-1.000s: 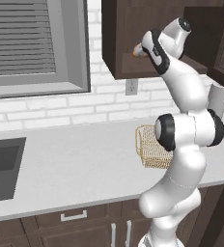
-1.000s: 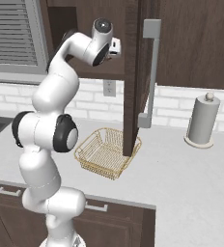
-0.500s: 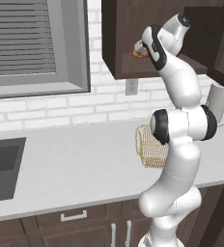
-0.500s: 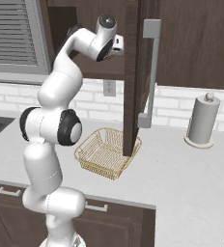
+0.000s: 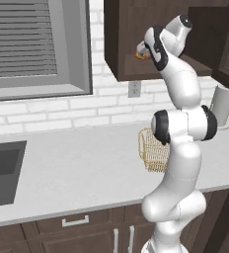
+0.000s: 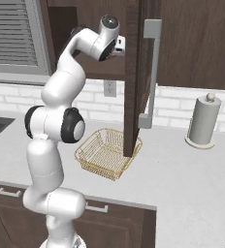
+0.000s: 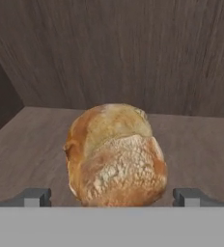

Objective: Open the cabinet, pick up the bread from the cabinet and place it in the basket. Then move the basket to the dining counter.

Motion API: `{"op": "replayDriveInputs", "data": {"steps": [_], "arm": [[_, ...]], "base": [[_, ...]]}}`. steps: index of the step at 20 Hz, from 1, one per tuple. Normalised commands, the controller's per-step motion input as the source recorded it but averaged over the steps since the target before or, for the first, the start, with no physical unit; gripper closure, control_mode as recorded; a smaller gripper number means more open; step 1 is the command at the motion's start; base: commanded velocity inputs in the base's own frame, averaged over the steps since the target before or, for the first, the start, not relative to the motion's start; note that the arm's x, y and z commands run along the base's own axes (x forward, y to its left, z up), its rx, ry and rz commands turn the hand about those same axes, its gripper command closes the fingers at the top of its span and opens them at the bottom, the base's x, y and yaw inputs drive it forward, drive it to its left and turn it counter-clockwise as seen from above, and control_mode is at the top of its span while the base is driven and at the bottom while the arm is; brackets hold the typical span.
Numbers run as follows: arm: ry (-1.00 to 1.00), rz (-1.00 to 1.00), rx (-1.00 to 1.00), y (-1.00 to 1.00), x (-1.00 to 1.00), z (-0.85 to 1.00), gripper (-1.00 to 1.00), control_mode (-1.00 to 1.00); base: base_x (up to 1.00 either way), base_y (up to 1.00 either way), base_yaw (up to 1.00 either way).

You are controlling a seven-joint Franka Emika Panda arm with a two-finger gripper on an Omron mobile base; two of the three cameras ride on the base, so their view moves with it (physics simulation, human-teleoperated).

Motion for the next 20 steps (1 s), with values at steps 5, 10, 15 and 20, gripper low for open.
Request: {"op": "replayDriveInputs", "data": {"steps": [5,10,15,20], "arm": [[0.0,0.0,0.0,0.01,0.23,-0.09,-1.0,-1.0],[0.0,0.0,0.0,0.03,0.25,-0.03,-1.0,-1.0],[0.0,0.0,0.0,0.07,0.21,-0.01,1.0,-1.0],[0.0,0.0,0.0,0.04,0.0,0.0,1.0,-1.0]], "base": [[0.0,0.0,0.0],[0.0,0.0,0.0],[0.0,0.0,0.0],[0.0,0.0,0.0]]}}
